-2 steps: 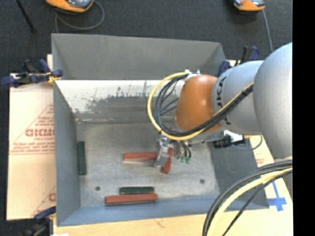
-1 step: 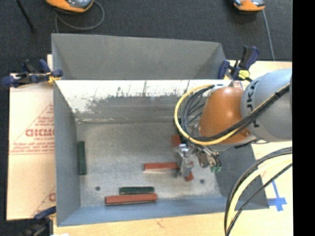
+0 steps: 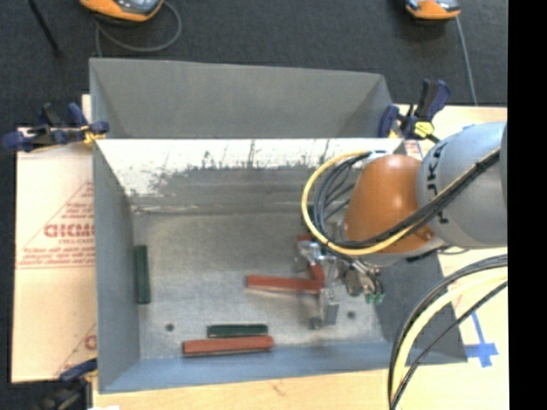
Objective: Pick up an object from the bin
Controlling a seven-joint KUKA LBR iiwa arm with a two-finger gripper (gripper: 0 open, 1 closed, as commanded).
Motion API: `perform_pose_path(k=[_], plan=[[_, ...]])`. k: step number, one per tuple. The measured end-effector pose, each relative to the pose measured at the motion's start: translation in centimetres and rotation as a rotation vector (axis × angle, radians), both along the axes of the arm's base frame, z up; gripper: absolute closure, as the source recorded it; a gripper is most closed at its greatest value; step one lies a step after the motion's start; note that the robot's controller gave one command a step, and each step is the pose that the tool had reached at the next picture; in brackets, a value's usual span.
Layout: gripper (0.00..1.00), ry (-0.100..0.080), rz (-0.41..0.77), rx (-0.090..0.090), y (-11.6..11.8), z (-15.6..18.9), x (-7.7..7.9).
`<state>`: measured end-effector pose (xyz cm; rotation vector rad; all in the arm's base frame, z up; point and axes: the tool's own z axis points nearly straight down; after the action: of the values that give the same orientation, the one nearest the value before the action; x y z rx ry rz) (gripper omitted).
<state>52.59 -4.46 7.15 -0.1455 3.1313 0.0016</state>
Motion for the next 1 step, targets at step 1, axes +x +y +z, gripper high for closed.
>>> perform_pose_path(k=[1], plan=[[1.0,0.002,0.0,0.0,0.0,-0.08,-0.09]])
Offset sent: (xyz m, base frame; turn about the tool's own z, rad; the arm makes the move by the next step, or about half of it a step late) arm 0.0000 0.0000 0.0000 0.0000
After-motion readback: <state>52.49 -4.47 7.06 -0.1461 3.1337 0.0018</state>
